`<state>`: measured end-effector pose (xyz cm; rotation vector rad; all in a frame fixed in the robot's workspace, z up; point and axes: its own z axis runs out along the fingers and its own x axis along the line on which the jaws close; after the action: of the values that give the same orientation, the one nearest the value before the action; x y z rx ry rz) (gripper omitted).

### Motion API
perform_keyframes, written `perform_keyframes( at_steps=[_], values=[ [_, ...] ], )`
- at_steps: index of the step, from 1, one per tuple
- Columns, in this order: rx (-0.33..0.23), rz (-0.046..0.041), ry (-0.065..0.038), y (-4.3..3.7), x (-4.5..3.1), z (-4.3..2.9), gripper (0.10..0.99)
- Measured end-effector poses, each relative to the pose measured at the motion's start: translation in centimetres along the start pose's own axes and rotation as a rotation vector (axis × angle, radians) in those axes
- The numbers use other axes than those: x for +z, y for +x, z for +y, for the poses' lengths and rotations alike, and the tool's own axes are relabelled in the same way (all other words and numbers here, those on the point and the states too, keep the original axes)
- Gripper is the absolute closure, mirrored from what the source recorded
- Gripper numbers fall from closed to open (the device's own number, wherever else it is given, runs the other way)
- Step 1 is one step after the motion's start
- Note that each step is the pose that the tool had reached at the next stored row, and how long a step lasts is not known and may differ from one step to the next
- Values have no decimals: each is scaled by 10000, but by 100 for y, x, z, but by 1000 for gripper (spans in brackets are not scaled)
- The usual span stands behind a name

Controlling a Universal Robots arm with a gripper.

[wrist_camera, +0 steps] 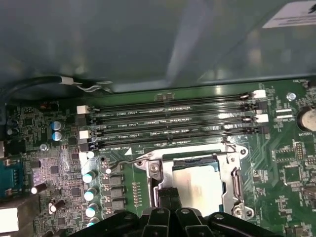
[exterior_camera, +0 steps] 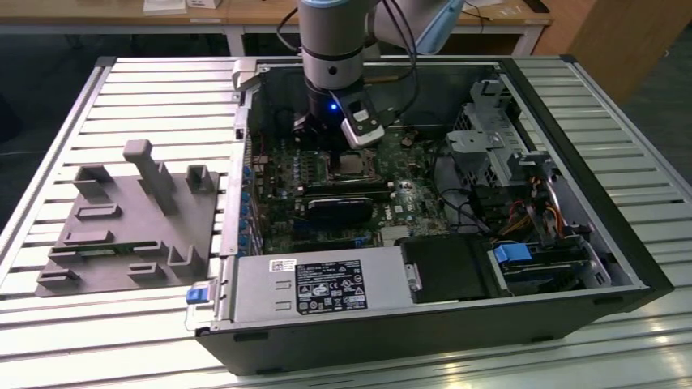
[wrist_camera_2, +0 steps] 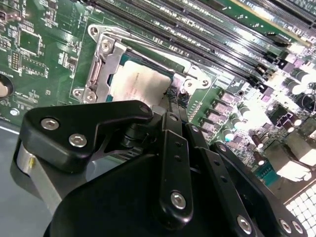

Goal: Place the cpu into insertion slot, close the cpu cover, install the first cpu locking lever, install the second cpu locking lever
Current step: 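Close the cpu cover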

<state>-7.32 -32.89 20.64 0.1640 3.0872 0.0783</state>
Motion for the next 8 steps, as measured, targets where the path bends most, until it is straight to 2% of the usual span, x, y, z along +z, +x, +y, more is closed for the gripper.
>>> perform_keyframes(
  at_steps=[5, 8],
  values=[
    [-663, 36, -36, 2, 13, -1, 984],
    [-868, 46, -48, 14, 22, -2, 984]
  ],
)
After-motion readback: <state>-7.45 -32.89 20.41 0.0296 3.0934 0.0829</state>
